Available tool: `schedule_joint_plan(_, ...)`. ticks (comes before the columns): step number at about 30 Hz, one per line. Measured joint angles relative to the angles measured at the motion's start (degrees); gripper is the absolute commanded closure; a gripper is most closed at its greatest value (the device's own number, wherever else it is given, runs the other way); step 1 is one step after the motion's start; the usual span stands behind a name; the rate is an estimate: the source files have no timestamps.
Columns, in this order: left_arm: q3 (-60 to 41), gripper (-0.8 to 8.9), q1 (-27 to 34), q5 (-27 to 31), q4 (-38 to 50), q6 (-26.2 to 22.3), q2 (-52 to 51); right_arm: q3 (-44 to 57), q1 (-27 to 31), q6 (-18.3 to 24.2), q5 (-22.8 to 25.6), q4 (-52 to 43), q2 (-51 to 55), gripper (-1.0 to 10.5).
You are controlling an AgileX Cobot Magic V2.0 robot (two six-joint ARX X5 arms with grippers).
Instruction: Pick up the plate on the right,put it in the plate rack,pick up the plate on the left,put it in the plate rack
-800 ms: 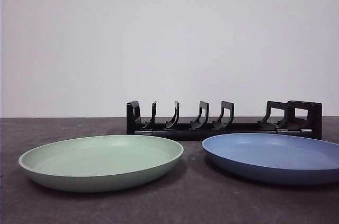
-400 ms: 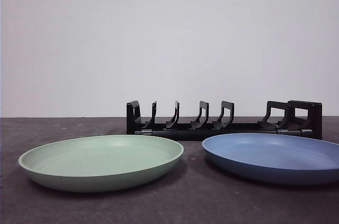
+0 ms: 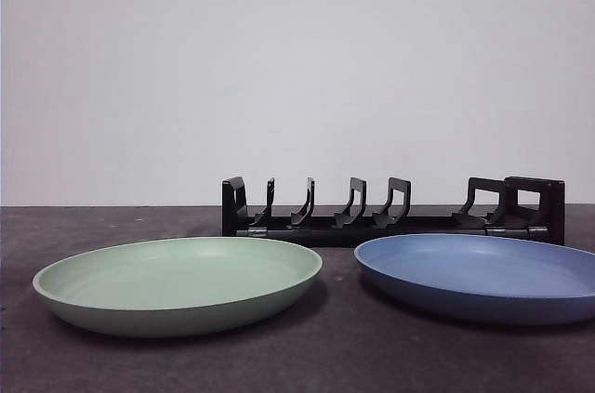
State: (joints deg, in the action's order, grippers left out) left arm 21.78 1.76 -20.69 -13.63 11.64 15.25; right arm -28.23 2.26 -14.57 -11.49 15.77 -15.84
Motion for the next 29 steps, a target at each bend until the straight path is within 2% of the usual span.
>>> schedule_joint_plan(4, 8.31, 8.20, 0.00, -4.66, -4.07, -0.74, 6.10, -9.42, 0.00, 2.84, -4.48, 7.30, -7.41, 9.6)
schedule_joint_plan(8, 16.72, 8.20, 0.00, -9.11, -10.08, -3.04, 11.72, -18.40, 0.00, 8.13, -8.17, 17.81, -14.14, 9.6)
schedule_joint_plan(13, 26.75, 8.20, 0.00, -13.11, -19.98, -7.74, 17.73, -27.08, 0.00, 14.10, -9.99, 30.80, -20.72, 9.6)
schedule_joint_plan(17, 33.59, 8.20, -0.74, -13.84, -27.36, -11.80, 21.42, -31.45, 0.00, 17.40, -10.62, 38.97, -24.46, 9.6)
schedule_joint_plan(21, 37.42, 8.20, -2.95, -14.03, -30.82, -14.32, 23.71, -34.10, 0.00, 19.41, -12.90, 43.36, -26.62, 9.6)
schedule_joint_plan(29, 37.77, 7.94, -5.01, -14.03, -31.36, -16.15, 25.42, -35.78, 0.00, 20.22, -13.00, 44.02, -27.17, 9.4)
